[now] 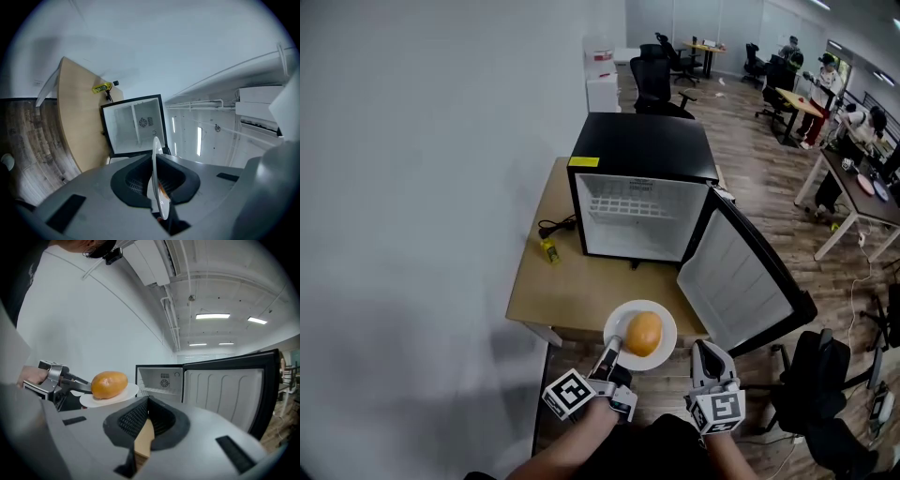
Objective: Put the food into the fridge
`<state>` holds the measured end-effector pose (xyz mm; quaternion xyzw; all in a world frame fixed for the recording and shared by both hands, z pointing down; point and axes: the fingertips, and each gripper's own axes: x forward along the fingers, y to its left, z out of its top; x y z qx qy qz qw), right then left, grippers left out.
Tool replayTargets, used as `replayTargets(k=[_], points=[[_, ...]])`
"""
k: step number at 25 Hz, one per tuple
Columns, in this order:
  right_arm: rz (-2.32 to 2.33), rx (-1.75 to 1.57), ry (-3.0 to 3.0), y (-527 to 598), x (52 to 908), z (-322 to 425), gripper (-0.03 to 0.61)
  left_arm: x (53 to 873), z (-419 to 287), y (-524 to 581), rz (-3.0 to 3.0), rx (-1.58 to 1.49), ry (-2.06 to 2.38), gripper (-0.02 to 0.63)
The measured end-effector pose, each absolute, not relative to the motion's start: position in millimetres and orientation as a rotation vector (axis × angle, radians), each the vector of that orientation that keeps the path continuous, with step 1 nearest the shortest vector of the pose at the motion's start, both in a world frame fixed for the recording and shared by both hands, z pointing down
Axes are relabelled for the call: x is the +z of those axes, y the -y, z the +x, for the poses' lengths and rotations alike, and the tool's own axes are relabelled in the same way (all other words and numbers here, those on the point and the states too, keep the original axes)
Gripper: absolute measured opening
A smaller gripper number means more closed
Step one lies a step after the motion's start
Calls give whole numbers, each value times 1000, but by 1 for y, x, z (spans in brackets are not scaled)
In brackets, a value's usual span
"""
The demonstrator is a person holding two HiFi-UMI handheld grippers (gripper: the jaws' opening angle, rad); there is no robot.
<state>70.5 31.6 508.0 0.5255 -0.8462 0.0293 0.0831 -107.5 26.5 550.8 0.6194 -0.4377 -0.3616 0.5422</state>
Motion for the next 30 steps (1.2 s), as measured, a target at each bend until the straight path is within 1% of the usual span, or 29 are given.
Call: replayTargets(k=[10,14,19,30], points=[[1576,96,2537,31,514,61,60,564,-101,43,1446,-828,1000,26],[1530,54,2552,72,518,61,60,561,-100,83,1463,-881,996,28],[1502,92,2562,120,522,67,60,555,-95,126,1482,-920,970,27],[1548,110,2560,190,520,78,60,584,-87,208,1474,-862,982,26]])
